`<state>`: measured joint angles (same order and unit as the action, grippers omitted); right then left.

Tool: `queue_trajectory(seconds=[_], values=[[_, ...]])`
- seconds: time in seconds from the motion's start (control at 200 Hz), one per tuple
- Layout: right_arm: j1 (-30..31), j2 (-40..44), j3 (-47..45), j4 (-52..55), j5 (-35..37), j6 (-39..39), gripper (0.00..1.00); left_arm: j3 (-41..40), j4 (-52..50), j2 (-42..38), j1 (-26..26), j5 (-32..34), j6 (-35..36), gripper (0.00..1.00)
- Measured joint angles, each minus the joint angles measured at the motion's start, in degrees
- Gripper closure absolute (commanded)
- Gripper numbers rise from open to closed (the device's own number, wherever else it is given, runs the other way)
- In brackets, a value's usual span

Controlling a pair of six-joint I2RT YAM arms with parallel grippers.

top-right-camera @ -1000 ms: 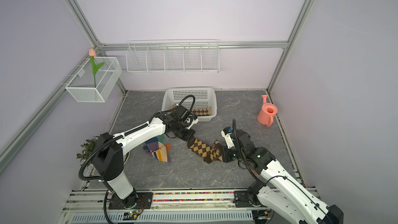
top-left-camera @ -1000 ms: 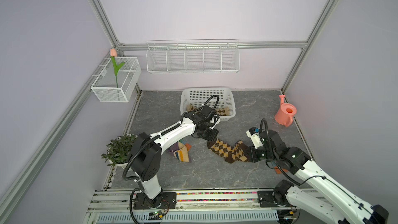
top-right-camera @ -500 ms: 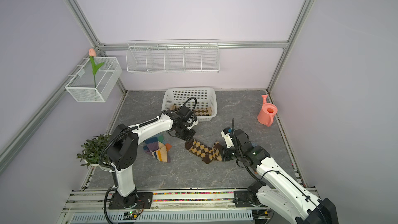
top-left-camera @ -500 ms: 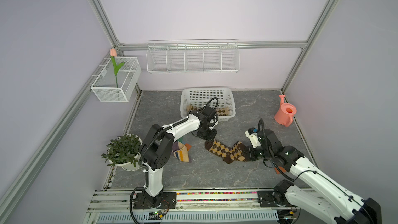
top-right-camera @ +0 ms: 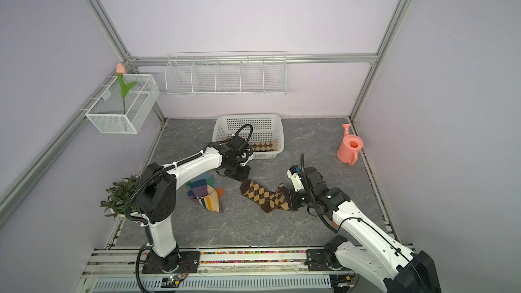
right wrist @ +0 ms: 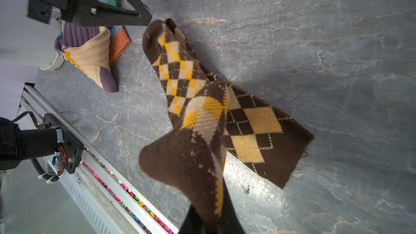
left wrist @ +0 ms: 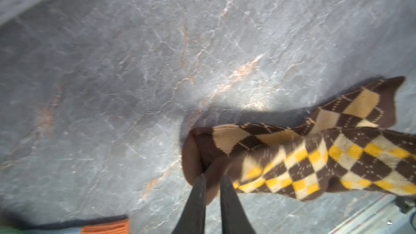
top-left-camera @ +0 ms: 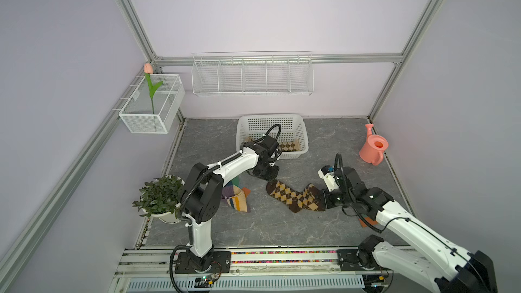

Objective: Place the socks together as a pair
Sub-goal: Place the sock in the sock.

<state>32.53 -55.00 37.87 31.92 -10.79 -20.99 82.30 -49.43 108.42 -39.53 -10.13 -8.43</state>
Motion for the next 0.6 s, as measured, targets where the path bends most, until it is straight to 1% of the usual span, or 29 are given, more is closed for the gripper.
queue_trajectory(seconds=[0.04,0.155,0.215,0.4,0.6], values=[[-0.1,-0.2,-0.1,-0.3,0.0,0.0,0.92,0.0,0.2,0.0,0.0,0.8,-0.3,0.68],[-0.6,-0.6,-0.6,-1.4,0.0,0.0,0.92,-1.6,1.7,-1.4,0.0,2.2,-0.5,0.46],[-0.7,-0.8,-0.9,-1.8,0.0,0.0,0.92,-3.1,2.1,-3.4,0.0,2.8,-1.2,0.4],[-1.1,-1.4,-1.9,-2.5,0.0,0.2,0.91,-7.4,5.4,-10.0,0.0,3.1,-2.4,0.39],[-1.3,-1.4,-2.2,-3.0,0.0,0.2,0.89,-15.2,11.2,-8.9,0.0,2.3,-4.2,0.43]])
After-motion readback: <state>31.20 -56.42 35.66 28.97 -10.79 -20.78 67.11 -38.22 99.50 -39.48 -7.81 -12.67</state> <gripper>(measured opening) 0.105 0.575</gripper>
